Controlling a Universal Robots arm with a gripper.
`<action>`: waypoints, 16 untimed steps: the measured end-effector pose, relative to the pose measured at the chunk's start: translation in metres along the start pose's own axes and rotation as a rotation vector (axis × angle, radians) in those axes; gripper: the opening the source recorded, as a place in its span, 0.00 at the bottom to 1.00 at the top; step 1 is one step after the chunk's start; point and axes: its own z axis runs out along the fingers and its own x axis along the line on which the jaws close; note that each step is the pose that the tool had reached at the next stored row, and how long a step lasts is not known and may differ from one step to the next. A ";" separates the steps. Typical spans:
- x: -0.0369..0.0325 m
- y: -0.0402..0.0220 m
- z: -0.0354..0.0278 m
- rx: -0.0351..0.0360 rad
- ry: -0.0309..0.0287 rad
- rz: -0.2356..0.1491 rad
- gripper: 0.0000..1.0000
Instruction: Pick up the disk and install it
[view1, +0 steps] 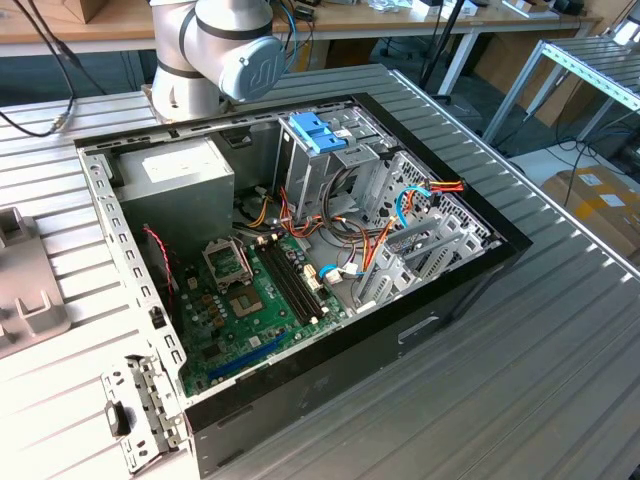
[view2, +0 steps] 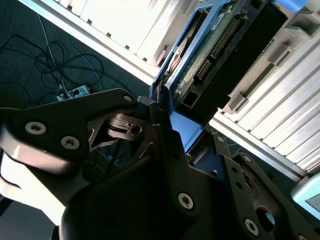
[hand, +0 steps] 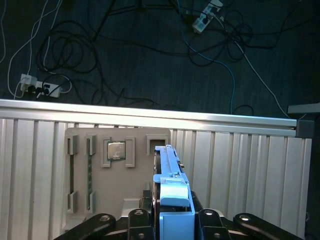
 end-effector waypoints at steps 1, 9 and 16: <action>0.0000 0.0000 -0.0003 0.0000 0.0000 0.000 0.37; -0.0001 0.0000 -0.0028 -0.0001 0.0000 0.000 0.37; -0.0002 0.0000 -0.0064 0.0000 0.0000 0.000 0.37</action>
